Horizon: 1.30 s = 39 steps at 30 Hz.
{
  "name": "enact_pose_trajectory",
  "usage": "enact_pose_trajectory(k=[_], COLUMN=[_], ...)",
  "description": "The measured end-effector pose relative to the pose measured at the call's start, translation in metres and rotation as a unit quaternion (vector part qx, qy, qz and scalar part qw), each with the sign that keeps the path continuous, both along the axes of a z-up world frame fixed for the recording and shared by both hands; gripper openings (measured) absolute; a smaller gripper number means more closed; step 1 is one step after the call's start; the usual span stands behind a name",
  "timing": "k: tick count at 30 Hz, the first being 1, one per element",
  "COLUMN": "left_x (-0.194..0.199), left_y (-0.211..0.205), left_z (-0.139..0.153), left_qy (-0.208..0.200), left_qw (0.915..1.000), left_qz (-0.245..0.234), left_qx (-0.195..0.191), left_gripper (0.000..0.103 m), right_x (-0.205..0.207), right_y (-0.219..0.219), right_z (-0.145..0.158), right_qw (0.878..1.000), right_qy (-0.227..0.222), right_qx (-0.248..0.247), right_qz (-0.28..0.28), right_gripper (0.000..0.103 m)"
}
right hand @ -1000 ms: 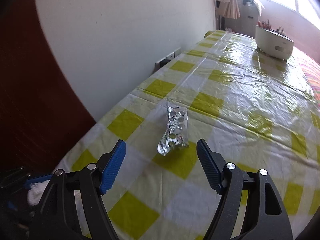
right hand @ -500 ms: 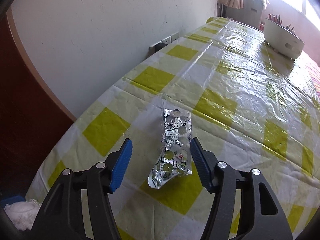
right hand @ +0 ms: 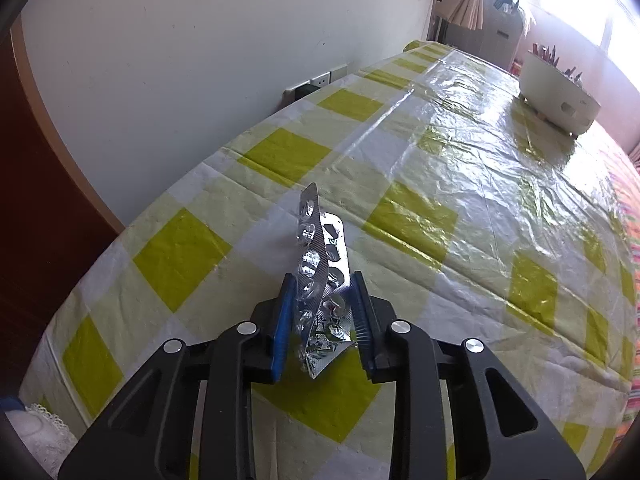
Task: Collect trash
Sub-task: 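Grasp the white lace item with left gripper while right gripper grasps silver blister pack, then carry the lace item and blister pack to the cream bin with both grippers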
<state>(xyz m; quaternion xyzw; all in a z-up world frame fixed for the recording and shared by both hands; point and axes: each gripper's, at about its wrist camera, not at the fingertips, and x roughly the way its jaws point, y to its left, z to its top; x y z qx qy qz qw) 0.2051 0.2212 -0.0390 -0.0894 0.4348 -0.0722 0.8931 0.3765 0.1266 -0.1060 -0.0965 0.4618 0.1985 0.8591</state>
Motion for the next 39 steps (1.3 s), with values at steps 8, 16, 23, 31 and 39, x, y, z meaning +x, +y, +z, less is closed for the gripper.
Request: enact_pose_trajectory(k=[8,16,23,31,39], left_x=[0.002,0.001,-0.001,-0.002,-0.002], left_y=[-0.005,-0.018,-0.038,-0.071,-0.105], left_z=[-0.001,0.002,0.009,0.014,0.015], left_qy=[0.000,-0.005,-0.013,-0.022,-0.024], left_qw=[1.0000,0.9997,0.9990,0.9968,0.9935], left_qz=[-0.007,-0.020,-0.041,-0.077,-0.111], left_qx=[0.004,0.009,0.010,0.003,-0.005], left_gripper=[0.044,0.044,0.044,0.044,0.044], right_x=[-0.024,-0.068,-0.127,-0.177,-0.222], right_y=[-0.015,-0.042,-0.090,-0.160,-0.223], right_z=[0.014,0.028,0.049,0.058,0.064], right_qw=[0.999,0.997,0.995,0.990,0.981], right_qy=[-0.033,-0.050,-0.068,-0.068,-0.086], right_qx=[0.016,0.053,0.075,0.109,0.133], right_qz=[-0.005,-0.002,-0.012,-0.052,-0.110], right_gripper=[0.017,0.017,0.017,0.017,0.017])
